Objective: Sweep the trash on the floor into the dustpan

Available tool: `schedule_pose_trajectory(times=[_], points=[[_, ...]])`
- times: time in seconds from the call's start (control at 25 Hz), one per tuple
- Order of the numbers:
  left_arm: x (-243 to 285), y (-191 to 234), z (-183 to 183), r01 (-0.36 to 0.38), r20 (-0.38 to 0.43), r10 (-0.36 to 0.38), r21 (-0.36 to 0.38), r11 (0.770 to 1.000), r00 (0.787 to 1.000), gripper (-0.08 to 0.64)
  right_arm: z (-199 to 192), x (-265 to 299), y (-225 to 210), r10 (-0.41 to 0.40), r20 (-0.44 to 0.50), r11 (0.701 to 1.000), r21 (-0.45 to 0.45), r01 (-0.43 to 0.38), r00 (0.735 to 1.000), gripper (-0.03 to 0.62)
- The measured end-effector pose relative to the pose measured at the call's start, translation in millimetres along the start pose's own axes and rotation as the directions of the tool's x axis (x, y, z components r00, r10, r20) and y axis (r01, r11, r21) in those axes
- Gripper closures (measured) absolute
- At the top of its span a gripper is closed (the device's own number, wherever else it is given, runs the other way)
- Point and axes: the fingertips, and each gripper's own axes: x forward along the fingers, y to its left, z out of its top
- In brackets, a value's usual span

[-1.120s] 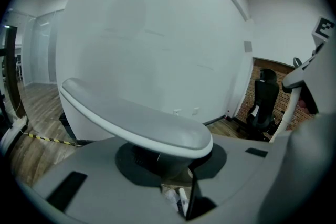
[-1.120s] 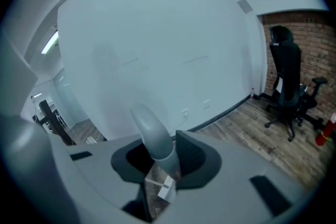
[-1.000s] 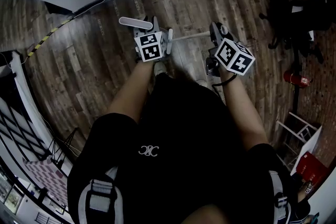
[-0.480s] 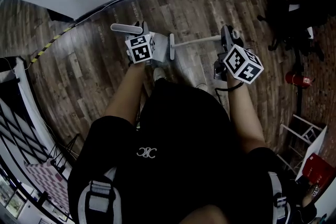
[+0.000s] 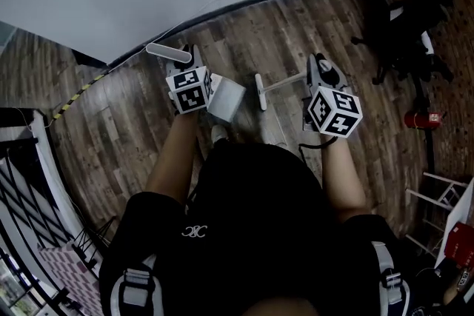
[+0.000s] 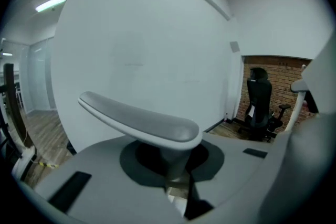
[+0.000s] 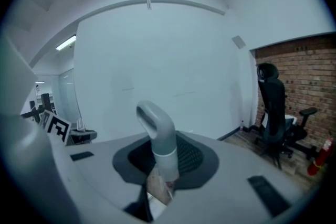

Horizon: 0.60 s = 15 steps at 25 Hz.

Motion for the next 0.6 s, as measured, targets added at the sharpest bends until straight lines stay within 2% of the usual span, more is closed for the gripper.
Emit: schedule_pose_trajectory(times=[0.16, 0.32, 0.44, 0.6], points=[[-23, -42, 59, -0.01, 0.121, 0.0, 0.076, 0.997, 0.993, 0.509, 8, -20, -32, -0.03, 0.014, 0.999, -0.043, 0.03, 0.999, 0.515], [-38, -83, 105, 0.019, 0.173, -0.037, 0.105, 0.994, 0.984, 0.509, 12, -36, -67, -0.067, 0.028, 0.996, -0.051, 0.068, 0.997, 0.515], [-43, -110, 123, 0.056, 0.18, -0.081, 0.137, 0.989, 0.98, 0.509, 17, -48, -89, -0.096, 0.053, 0.994, -0.049, 0.099, 0.994, 0.515], [-44, -138, 126, 0.088, 0.178, -0.124, 0.198, 0.976, 0.976, 0.511, 23, -64, -111, -0.135, 0.082, 0.989, -0.043, 0.139, 0.987, 0.515]])
